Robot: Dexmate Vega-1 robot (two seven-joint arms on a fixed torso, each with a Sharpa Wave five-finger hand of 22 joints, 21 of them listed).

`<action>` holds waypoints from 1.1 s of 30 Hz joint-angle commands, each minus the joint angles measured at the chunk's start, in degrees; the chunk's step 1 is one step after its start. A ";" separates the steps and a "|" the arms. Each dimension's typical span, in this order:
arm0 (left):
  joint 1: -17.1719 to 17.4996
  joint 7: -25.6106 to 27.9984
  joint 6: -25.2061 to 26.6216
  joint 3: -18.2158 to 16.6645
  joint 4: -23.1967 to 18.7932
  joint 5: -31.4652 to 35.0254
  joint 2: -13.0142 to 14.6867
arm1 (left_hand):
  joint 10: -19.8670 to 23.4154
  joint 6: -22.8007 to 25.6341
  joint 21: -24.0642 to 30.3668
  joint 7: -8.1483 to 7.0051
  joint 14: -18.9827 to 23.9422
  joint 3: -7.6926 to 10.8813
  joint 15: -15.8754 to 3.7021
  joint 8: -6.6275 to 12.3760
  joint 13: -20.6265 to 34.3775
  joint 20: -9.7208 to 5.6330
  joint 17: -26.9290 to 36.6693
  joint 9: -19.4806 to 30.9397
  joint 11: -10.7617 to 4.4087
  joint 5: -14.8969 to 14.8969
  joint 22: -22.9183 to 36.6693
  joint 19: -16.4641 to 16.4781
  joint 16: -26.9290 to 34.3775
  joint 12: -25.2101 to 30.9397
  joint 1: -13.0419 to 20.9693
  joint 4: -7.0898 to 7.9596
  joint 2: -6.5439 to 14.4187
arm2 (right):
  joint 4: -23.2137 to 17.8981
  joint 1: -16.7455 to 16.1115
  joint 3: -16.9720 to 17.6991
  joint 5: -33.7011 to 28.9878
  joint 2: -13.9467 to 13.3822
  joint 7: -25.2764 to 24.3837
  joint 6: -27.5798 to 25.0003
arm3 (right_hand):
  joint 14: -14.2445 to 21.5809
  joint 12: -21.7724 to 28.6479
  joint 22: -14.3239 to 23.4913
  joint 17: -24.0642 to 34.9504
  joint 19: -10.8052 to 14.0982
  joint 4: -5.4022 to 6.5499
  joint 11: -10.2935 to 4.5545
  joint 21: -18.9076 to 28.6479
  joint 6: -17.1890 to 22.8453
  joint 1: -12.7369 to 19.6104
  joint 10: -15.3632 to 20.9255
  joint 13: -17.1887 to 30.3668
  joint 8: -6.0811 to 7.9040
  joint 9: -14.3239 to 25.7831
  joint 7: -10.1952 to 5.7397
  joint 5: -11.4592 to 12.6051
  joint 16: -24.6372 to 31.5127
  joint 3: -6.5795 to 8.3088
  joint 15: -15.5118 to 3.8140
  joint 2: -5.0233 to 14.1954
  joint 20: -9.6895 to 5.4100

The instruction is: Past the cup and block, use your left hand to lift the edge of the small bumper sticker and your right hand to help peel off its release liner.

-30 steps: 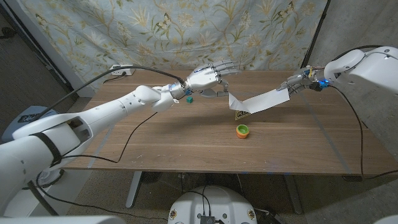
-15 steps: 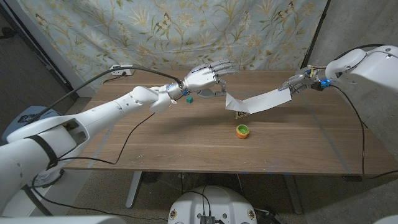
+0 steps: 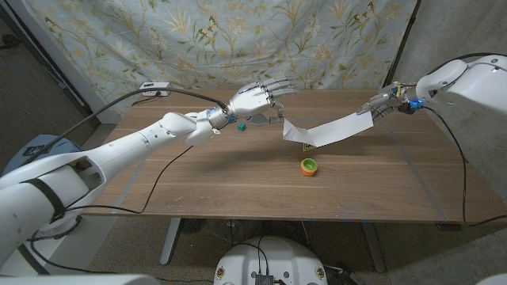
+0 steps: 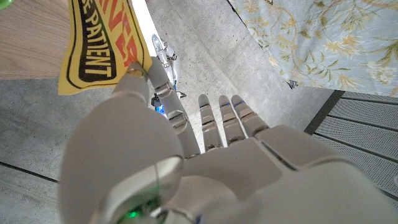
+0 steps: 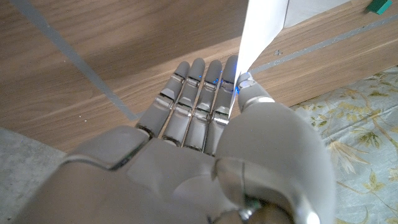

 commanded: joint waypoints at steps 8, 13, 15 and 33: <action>2.67 -1.18 -0.23 -2.90 -2.52 -0.24 2.94 | 0.59 0.11 0.25 -0.30 0.55 -0.32 0.02 0.30 0.26 -0.20 0.14 0.12 -0.40 0.10 0.11 0.11 0.32 0.37 -0.42 0.03 0.03 | 0.43 2.48 -2.28 -2.38 0.82 1.59 -1.74 | 0.56 0.33 0.17 0.11 0.17 0.01 -0.33 0.15 -0.06 0.61 0.13 0.32 0.36 -0.09 -0.15 0.36 0.29 -0.42 -4.07 0.03 -0.01; 3.16 -1.37 -0.42 -3.56 -2.87 -0.27 3.54 | 0.65 0.18 0.25 -0.36 0.60 -0.32 -0.04 0.33 0.26 -0.21 0.14 0.06 -0.51 0.10 0.11 0.12 0.31 0.37 -0.44 0.02 0.00 | 0.83 3.31 -3.05 -3.13 1.33 2.07 -2.06 | 0.57 0.35 0.17 0.16 0.18 0.00 -0.38 0.15 -0.10 0.68 0.13 0.45 0.40 -0.08 -0.20 0.36 0.27 -0.46 -4.08 0.07 -0.02; 3.36 -1.44 -0.43 -3.81 -2.98 -0.29 3.73 | 0.60 0.14 0.25 -0.24 0.62 -0.32 -0.11 0.35 0.27 -0.25 0.14 0.08 -0.48 0.10 0.11 0.12 0.31 0.34 -0.45 0.02 0.00 | 0.94 3.73 -3.40 -3.42 1.63 2.21 -2.48 | 0.63 0.35 0.17 0.12 0.17 0.02 -0.42 0.15 -0.15 0.65 0.11 0.51 0.43 -0.04 -0.29 0.36 0.23 -0.48 -4.05 0.05 -0.03; 5.65 -2.40 -0.51 -6.26 -4.85 -0.78 6.01 | 0.64 -0.01 0.24 -0.45 0.67 -0.30 -0.17 0.49 0.28 -0.29 0.13 0.20 -0.49 0.11 0.11 0.09 0.26 0.30 -0.48 -0.01 -0.05 | 1.52 5.85 -5.40 -5.28 3.13 3.15 -3.40 | 0.68 0.41 0.17 0.19 0.23 0.05 -0.39 0.16 -0.13 0.74 0.12 0.91 0.54 -0.16 -0.10 0.36 0.11 -0.60 -4.04 0.11 -0.04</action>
